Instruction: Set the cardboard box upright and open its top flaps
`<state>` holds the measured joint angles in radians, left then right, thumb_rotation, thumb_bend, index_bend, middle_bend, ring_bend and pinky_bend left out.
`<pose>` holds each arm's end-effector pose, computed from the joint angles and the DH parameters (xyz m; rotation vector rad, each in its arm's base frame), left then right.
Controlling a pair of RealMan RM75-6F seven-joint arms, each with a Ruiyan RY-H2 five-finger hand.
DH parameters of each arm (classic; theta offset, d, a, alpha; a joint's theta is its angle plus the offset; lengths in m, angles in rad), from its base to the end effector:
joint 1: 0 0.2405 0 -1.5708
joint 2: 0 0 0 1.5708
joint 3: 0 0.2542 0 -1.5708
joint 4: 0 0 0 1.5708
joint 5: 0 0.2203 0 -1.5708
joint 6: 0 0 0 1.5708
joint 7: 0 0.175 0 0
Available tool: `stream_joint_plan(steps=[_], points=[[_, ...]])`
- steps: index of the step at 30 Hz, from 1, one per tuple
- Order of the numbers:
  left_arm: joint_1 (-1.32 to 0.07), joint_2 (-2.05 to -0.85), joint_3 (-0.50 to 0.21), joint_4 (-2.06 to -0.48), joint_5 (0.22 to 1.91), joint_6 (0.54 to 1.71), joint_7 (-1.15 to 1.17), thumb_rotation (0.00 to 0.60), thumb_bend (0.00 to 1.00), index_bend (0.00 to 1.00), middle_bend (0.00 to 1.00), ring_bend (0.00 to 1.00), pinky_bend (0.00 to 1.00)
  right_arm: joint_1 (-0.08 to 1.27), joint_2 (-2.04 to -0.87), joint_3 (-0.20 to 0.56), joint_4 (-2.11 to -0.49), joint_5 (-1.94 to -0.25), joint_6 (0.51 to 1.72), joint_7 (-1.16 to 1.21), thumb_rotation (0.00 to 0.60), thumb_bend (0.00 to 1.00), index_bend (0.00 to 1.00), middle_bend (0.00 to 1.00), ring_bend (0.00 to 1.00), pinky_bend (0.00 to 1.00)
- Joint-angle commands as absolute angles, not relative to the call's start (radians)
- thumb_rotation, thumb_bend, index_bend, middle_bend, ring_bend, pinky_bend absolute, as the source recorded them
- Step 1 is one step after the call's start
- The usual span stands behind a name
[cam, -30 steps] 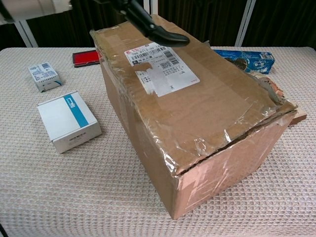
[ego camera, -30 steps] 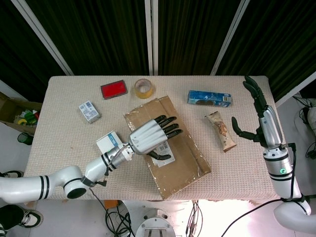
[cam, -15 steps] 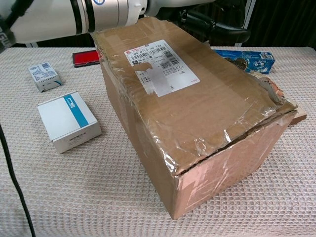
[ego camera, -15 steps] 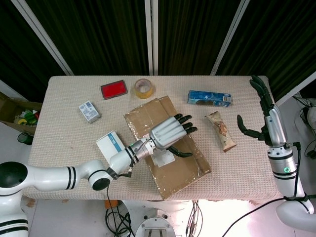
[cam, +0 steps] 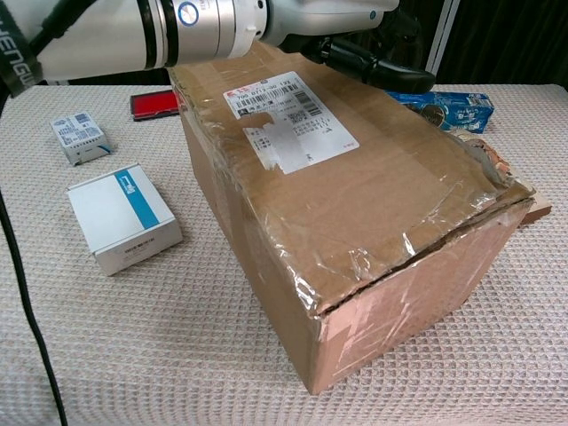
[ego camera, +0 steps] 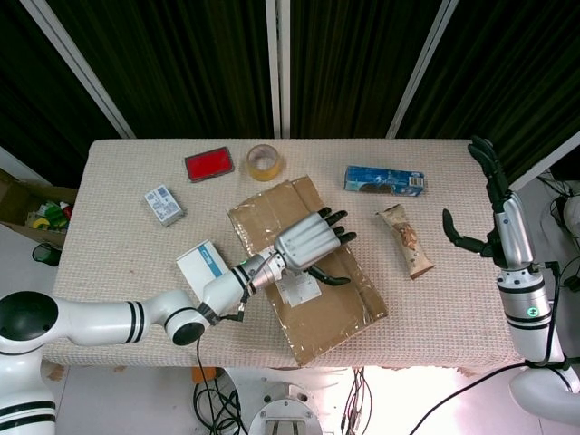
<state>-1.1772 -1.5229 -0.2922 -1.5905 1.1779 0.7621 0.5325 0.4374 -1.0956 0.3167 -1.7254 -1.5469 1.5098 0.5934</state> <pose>0.0732 0.3636 -0.0459 -2.3096 -0.3257 -1.1273 -0.1465 -0.3304 0.1974 1.3209 -0.9961 1.9375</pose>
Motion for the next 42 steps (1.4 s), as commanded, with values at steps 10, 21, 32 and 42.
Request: stream_joint_plan(steps=[10,21,32,42], points=[[-1.186,-1.432,-0.265,-1.678,1.122,0.774,0.571,0.000,0.12,0.26,0.56,0.14,0.28,0.434,-1.099,0.312,-1.727,-1.553,1.516,0.592,0.600,0.41,0.00,0.01,0.00,0.00],[-1.159,-1.170,-0.243,-1.956,1.029,0.818,0.662,0.000,0.11,0.24,0.62,0.17,0.28,0.428,-1.080,0.309,-1.737,-1.586,1.537,0.569,0.600,0.38,0.00,0.01,0.00,0.00],[-1.042,-0.838,-0.233,-2.227,0.992,0.842,0.524,0.000,0.08,0.21,0.63,0.17,0.28,0.430,-1.073,0.310,-1.735,-1.578,1.530,0.534,0.600,0.37,0.00,0.02,0.00,0.00],[-0.862,-0.690,-0.199,-2.238,1.200,0.824,0.211,0.000,0.07,0.20,0.59,0.17,0.28,0.438,-1.082,0.306,-1.744,-1.585,1.526,0.507,0.600,0.37,0.00,0.02,0.00,0.00]])
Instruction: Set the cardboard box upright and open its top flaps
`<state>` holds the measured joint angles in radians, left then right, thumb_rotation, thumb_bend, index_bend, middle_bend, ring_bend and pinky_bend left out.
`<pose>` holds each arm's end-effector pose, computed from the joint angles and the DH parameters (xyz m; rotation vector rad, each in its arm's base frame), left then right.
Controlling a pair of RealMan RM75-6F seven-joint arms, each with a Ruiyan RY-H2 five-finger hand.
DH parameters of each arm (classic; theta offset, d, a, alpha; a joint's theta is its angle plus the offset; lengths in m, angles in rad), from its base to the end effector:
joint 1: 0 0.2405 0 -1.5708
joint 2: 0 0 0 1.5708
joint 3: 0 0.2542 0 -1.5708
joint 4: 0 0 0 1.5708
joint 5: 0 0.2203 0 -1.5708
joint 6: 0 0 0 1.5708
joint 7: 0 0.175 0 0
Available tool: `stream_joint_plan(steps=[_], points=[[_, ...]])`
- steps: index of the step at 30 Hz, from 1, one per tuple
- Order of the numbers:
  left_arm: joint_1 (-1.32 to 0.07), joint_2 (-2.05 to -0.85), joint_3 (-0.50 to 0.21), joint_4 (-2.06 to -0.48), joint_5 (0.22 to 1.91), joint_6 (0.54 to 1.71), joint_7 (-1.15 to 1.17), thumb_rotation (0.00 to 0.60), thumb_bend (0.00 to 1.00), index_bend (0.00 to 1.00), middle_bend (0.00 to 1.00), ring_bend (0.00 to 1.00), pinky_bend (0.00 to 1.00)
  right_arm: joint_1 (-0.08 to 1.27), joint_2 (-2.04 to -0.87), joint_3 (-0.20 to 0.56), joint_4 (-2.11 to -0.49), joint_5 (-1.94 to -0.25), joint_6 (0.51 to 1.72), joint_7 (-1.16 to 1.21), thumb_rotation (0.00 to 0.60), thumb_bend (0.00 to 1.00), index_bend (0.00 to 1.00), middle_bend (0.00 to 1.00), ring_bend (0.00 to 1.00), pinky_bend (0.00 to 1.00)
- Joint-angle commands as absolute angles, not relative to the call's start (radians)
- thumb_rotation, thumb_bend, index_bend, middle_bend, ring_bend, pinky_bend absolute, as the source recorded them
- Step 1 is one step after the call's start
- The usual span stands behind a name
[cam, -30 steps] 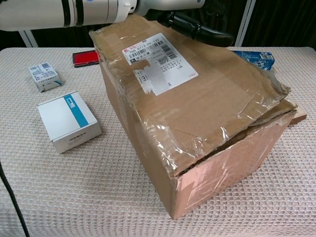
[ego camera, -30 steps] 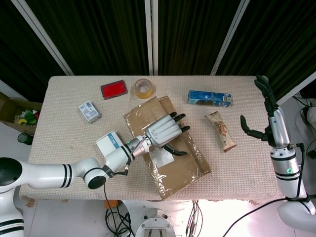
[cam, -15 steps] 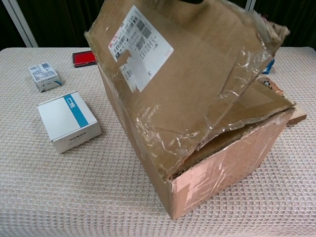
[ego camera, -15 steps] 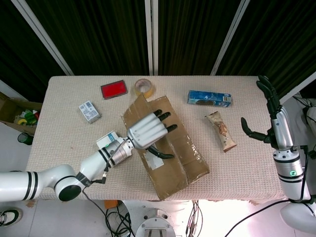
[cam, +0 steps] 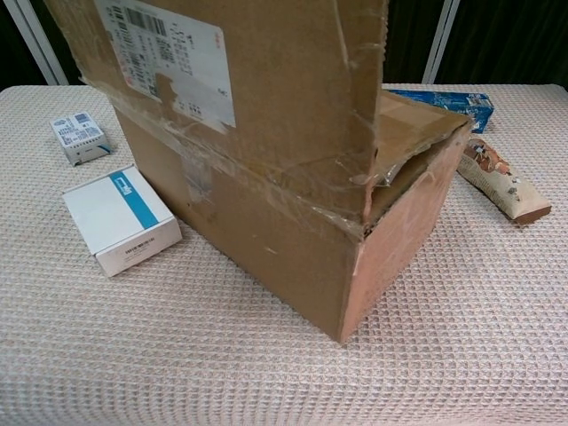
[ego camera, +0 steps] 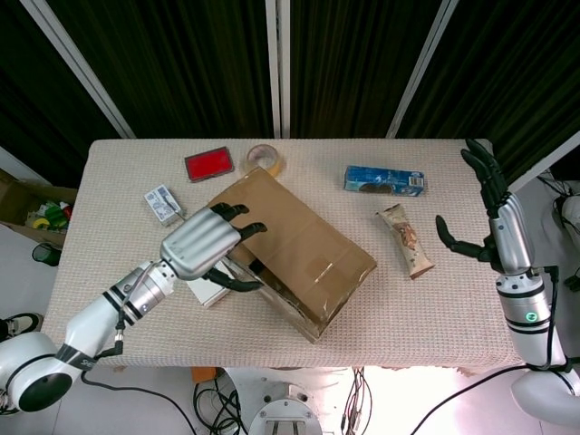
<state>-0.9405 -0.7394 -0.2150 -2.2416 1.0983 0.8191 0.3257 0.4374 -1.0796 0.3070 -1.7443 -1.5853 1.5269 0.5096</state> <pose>-0.0113 0.3136 0.1232 -2.1843 -0.6640 -0.9692 -0.1390 -0.3237 0.1989 1.3798 -0.9015 1.8961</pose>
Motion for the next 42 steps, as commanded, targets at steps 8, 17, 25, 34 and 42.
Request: stream_joint_plan(steps=[8,17,25,34,42], points=[[-0.725,-0.681,-0.139,-2.170,1.492,0.904,0.021,0.000,0.09,0.15,0.32,0.16,0.27,0.445,-1.094,0.299,-1.749,-1.589,1.517,0.486,0.600,0.37,0.00,0.02,0.00,0.00],[-0.605,-0.669,-0.088,-2.094,1.654,1.066,-0.014,0.000,0.09,0.11,0.18,0.13,0.27,0.462,-1.093,0.256,-1.745,-1.644,1.474,0.438,0.600,0.37,0.00,0.01,0.00,0.00],[-0.464,-0.735,-0.082,-1.921,1.600,1.276,-0.041,0.000,0.22,0.11,0.18,0.13,0.27,0.534,-1.068,0.180,-1.751,-1.818,1.356,0.281,0.600,0.50,0.00,0.12,0.00,0.00],[-0.364,-0.930,-0.109,-1.655,1.428,1.386,-0.060,0.253,0.24,0.11,0.18,0.13,0.27,0.673,-1.105,0.144,-1.886,-1.930,1.099,-0.022,0.600,0.63,0.00,0.32,0.00,0.00],[-0.349,-1.000,-0.106,-1.501,1.401,1.346,-0.168,0.247,0.24,0.11,0.18,0.13,0.27,0.778,-1.213,0.162,-1.927,-1.861,0.913,-0.178,0.600,0.68,0.00,0.36,0.00,0.00]])
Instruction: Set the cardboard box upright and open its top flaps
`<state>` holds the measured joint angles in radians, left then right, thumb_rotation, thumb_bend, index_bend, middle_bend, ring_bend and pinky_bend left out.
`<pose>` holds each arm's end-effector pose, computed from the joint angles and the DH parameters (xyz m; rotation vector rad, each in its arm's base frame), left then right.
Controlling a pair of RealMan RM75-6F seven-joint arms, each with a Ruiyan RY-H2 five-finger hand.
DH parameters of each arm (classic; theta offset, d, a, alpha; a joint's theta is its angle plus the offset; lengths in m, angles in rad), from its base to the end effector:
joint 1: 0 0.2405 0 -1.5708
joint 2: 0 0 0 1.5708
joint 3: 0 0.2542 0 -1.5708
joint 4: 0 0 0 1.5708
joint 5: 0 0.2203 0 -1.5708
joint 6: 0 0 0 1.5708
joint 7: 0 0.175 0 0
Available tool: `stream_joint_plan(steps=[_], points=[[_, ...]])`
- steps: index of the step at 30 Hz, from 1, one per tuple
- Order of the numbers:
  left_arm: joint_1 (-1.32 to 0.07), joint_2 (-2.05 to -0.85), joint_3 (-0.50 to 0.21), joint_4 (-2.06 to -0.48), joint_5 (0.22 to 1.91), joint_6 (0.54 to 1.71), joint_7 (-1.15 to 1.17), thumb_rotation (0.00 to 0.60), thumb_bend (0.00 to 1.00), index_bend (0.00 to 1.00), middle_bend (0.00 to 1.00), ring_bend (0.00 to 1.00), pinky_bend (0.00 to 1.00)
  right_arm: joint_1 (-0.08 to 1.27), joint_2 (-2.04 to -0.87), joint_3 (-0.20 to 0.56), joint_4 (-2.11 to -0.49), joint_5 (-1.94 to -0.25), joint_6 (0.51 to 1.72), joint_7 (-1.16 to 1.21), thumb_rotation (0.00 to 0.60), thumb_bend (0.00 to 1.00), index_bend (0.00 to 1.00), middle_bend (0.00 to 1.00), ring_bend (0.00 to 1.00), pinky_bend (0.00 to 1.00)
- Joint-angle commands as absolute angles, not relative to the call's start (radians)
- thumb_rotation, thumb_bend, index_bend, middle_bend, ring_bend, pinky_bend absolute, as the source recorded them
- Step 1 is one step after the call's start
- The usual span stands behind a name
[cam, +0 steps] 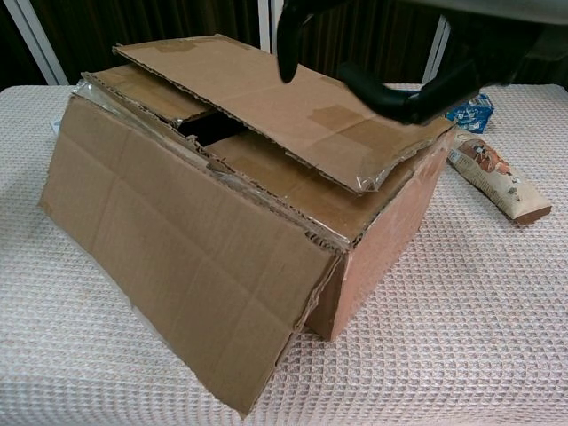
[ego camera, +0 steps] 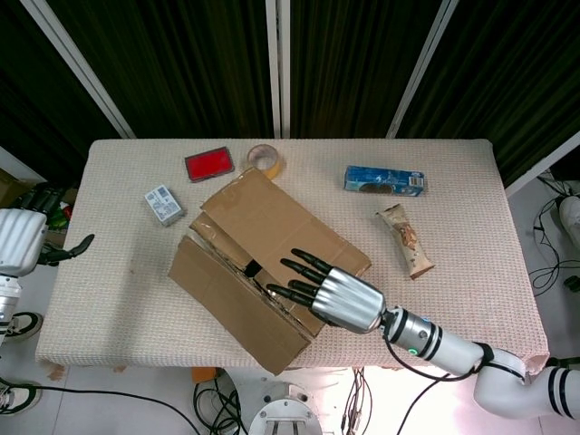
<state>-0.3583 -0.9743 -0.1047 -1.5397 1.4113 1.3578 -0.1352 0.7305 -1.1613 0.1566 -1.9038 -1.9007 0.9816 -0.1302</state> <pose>-0.2807 0.3131 0.2067 -1.4761 -0.7497 -0.9858 -0.0290 -0.2681 0.0444 2.3656 -0.3039 1.3431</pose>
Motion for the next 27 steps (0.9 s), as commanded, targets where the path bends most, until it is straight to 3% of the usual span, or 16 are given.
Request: stream_joint_plan(steps=[1,14,27], points=[[-0.349,-1.003,-0.107,-1.492,1.401,1.343,-0.178,0.247,0.24,0.11,0.18,0.13,0.27,0.787,-1.226,0.163,-1.929,-1.846,0.895,-0.186,0.600,0.70,0.00,0.36,0.00,0.00],[-0.343,-1.024,-0.108,-1.418,1.419,1.319,-0.250,0.247,0.24,0.11,0.18,0.12,0.27,0.831,-1.297,0.191,-1.942,-1.652,0.776,-0.497,0.600,0.80,0.00,0.38,0.00,0.00],[-0.337,-1.018,-0.105,-1.418,1.435,1.309,-0.254,0.235,0.24,0.11,0.18,0.12,0.27,0.845,-1.281,0.188,-1.984,-1.501,0.773,-0.764,0.600,0.78,0.00,0.42,0.00,0.00]])
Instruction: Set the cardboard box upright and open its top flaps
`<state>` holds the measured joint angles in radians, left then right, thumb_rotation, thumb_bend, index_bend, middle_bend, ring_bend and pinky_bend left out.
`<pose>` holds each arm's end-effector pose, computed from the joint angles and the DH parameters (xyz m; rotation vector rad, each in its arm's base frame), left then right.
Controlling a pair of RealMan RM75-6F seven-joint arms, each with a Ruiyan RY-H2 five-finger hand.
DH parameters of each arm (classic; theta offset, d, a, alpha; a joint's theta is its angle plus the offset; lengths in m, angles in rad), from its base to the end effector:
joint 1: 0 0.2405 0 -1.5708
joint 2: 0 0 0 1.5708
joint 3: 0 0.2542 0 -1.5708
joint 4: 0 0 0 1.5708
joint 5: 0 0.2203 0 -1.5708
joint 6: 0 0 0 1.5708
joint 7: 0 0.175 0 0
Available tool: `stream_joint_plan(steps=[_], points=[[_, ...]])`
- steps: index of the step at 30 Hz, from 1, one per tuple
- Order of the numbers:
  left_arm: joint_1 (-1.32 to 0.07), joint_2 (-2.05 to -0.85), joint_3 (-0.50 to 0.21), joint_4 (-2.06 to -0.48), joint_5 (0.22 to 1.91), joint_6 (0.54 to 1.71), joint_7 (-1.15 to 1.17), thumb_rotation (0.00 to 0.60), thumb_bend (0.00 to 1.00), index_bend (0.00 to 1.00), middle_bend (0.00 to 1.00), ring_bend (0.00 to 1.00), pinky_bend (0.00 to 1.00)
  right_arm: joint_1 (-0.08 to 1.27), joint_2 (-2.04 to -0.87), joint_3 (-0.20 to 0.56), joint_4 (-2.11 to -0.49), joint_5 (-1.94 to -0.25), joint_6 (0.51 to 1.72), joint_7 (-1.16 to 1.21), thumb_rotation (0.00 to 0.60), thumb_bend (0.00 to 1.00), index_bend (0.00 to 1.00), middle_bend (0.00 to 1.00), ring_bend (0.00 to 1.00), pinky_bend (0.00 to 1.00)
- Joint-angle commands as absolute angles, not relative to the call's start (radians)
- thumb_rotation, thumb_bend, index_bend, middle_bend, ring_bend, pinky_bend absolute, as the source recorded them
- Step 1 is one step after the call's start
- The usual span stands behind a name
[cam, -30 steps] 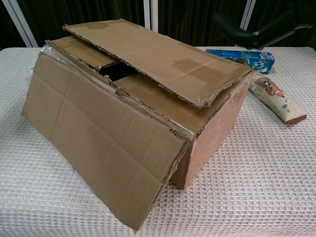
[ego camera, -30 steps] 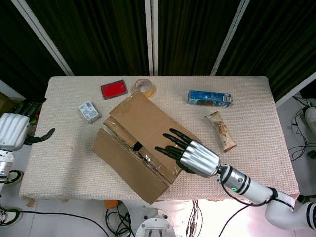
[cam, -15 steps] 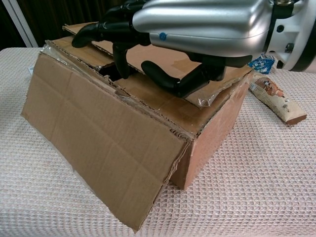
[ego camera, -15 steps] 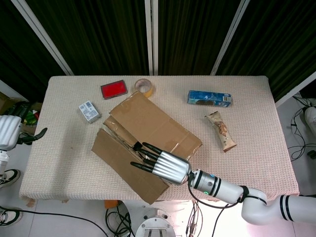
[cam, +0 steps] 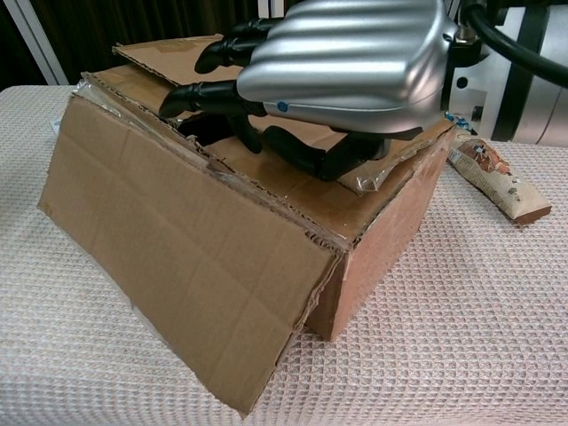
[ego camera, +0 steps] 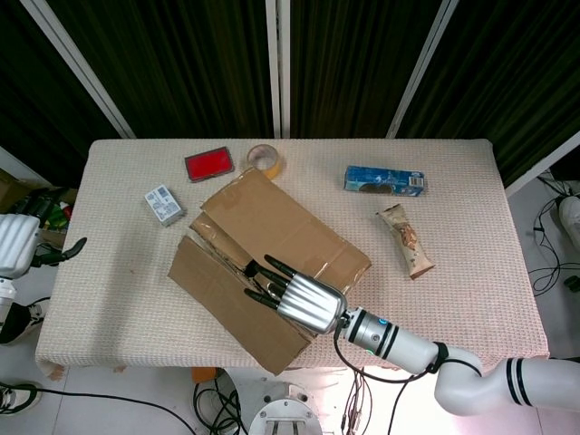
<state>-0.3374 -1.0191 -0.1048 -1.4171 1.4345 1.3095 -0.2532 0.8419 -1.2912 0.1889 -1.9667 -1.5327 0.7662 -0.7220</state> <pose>-0.3097 0.3139 0.2026 -1.4702 -0.8238 -0.9709 0.0001 -0.2693 -0.0066 2.4140 -0.0377 1.0281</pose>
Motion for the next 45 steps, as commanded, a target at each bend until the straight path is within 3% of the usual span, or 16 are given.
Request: stream_joint_plan(steps=[1,16,30,45], points=[[-0.336,-1.018,-0.106,-1.419,1.435,1.309,-0.254,0.234,0.24,0.11,0.18,0.12,0.27,0.846,-1.277,0.187,-1.989,-1.492,0.775,-0.781,0.600,0.78,0.00,0.43,0.00,0.00],[-0.338,-1.016,-0.104,-1.427,1.449,1.294,-0.258,0.214,0.24,0.11,0.18,0.12,0.27,0.850,-1.196,0.190,-2.082,-1.416,0.862,-0.937,0.600,0.78,0.00,0.45,0.00,0.00],[-0.345,-1.025,-0.103,-1.434,1.459,1.281,-0.251,0.208,0.24,0.11,0.18,0.12,0.27,0.809,-0.976,0.226,-2.205,-1.340,0.969,-0.945,0.600,0.78,0.00,0.44,0.00,0.00],[-0.361,-1.023,-0.110,-1.485,1.478,1.289,-0.189,0.206,0.24,0.11,0.18,0.12,0.27,0.749,-0.864,0.231,-2.057,-1.336,1.007,-0.679,0.600,0.78,0.00,0.42,0.00,0.00]])
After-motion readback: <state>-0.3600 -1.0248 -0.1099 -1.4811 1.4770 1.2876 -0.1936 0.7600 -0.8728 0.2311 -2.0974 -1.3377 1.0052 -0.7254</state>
